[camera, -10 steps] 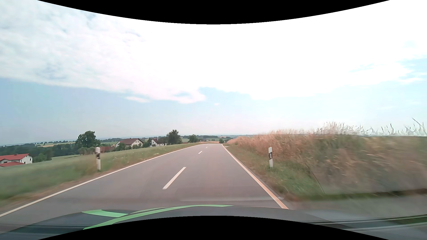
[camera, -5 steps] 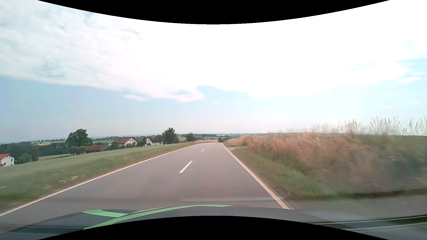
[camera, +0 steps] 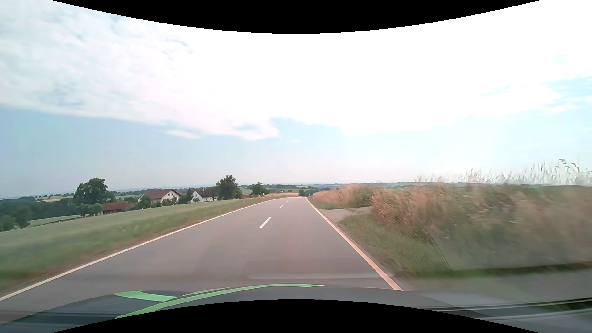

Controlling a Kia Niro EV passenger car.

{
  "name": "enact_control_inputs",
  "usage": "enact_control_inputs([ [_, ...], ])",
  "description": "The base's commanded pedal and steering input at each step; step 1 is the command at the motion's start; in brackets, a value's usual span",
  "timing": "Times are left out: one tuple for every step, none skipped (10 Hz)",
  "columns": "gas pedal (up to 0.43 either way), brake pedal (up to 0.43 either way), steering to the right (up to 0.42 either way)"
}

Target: Follow the waypoints while adhering to traffic rules and regulations

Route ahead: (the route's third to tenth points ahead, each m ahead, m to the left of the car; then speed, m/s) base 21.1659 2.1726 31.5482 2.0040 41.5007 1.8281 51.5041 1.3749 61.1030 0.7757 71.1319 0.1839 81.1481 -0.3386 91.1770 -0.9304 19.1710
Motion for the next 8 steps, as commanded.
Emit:
enact_control_inputs([
  [0.008,0.0,0.004],
  [0.008,0.0,0.004],
  [0.008,0.0,0.003],
  [0.02,0.0,0.003],
  [0.028,0.0,0.003],
  [0.039,0.0,0.003],
  [0.039,0.0,0.003],
  [0.039,0.0,0.003],
])
